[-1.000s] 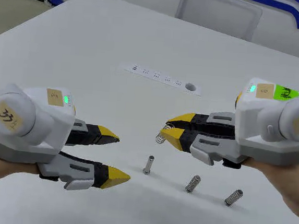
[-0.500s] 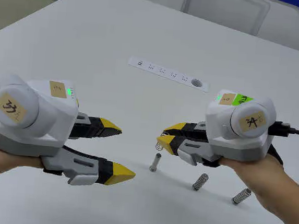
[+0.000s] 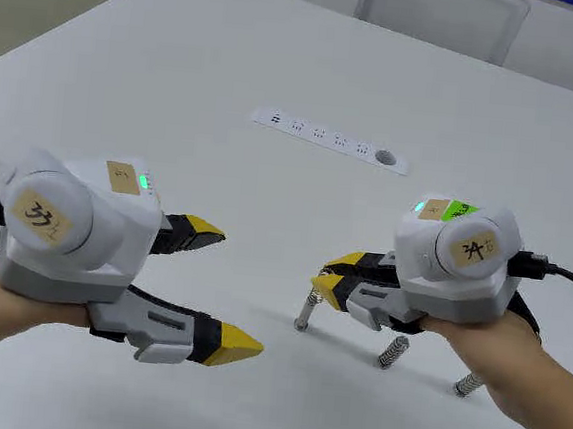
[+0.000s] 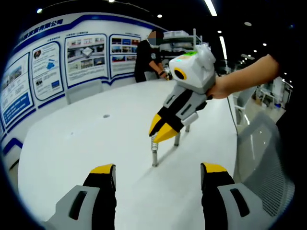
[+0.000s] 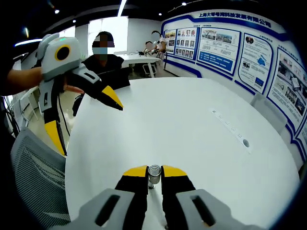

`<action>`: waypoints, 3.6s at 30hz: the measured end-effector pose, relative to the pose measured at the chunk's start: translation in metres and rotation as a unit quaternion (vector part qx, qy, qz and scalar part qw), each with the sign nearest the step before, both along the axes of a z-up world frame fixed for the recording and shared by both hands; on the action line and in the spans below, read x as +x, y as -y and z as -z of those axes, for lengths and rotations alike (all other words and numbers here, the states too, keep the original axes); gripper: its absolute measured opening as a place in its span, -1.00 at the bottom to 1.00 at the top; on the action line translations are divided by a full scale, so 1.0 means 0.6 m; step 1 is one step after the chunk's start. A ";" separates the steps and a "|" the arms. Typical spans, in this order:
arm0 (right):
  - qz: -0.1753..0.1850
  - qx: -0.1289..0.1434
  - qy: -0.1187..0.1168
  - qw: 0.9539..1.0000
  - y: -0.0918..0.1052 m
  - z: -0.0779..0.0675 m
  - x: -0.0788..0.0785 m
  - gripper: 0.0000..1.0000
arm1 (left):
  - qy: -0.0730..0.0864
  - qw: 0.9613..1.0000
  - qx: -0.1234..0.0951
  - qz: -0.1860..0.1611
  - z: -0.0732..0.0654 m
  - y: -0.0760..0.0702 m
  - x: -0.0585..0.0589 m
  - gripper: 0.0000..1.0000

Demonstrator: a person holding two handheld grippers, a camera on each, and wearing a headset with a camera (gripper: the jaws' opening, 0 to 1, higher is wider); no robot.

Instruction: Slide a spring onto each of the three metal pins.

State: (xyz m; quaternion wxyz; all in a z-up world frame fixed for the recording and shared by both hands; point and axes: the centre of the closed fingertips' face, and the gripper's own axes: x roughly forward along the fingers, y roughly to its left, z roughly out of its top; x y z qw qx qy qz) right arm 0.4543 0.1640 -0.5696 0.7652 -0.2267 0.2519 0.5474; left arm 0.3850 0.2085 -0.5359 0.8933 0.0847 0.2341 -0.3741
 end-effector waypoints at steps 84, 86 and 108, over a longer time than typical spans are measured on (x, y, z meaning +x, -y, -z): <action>0.075 0.090 -0.043 0.992 0.116 -0.075 0.018 -0.53 | 0.010 1.000 -0.012 -0.018 -0.039 0.022 0.022 0.63; 0.083 0.095 -0.036 0.991 0.148 -0.093 0.019 -0.52 | 0.012 1.000 -0.010 -0.019 -0.042 0.025 0.026 0.66; 0.145 0.102 0.009 0.984 0.371 -0.139 -0.048 0.14 | 0.021 0.999 -0.016 -0.019 -0.083 0.050 0.015 0.94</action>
